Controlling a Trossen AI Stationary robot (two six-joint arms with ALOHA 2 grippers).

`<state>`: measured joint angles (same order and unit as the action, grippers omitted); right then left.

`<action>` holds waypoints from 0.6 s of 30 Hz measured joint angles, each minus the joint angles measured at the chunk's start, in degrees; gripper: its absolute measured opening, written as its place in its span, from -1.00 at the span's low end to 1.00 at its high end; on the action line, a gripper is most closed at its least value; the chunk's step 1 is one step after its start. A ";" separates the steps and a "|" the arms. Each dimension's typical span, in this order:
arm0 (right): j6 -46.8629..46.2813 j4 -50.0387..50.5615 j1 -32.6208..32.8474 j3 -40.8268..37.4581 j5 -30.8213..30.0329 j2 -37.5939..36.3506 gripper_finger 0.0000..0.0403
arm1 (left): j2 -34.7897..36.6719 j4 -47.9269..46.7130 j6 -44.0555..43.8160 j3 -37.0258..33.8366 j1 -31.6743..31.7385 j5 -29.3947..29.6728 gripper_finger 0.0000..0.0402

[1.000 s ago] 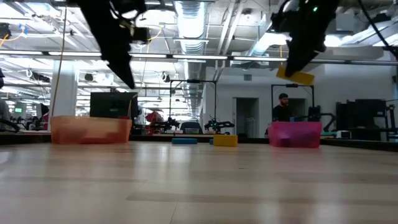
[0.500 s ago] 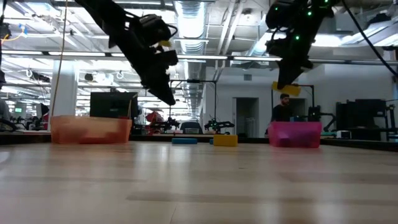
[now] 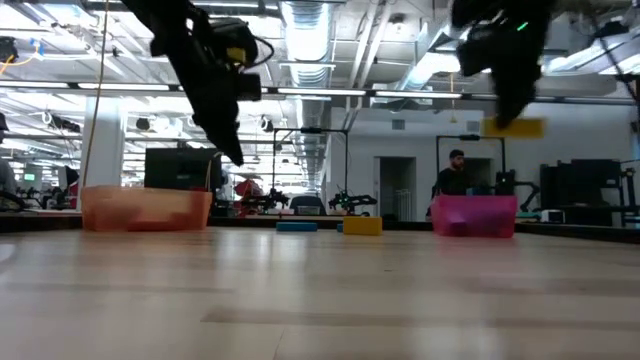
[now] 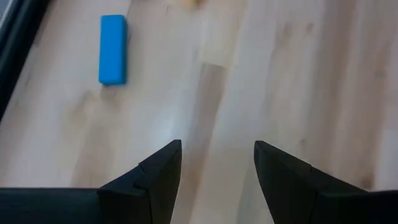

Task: Sort blocks
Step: Put the yellow block into the green bin

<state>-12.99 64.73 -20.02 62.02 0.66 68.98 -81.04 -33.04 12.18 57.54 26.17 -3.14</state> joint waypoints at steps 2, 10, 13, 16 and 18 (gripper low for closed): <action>-4.82 5.17 5.31 0.00 0.10 -2.76 -0.67 | 1.69 -0.72 -0.76 0.00 -1.04 -0.13 -0.02; -37.31 12.36 35.70 -0.82 -1.82 -12.77 -0.67 | 5.92 1.51 -1.85 -0.02 -6.15 -0.22 -0.02; -51.05 12.52 48.60 -2.89 -4.14 -13.67 -0.67 | 6.02 2.89 -2.32 -0.02 -7.79 -0.14 -0.02; -64.06 11.39 59.98 -5.62 -5.01 -13.27 -0.67 | 6.01 5.10 -2.12 -0.04 -8.99 0.93 -0.02; -71.30 9.59 66.38 -7.30 -5.72 -12.16 -0.67 | 5.99 7.52 -1.94 -0.05 -9.28 1.81 -0.02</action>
<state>-84.29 74.32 46.36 54.72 -5.06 56.82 -75.05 -25.52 10.24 57.49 16.89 -1.32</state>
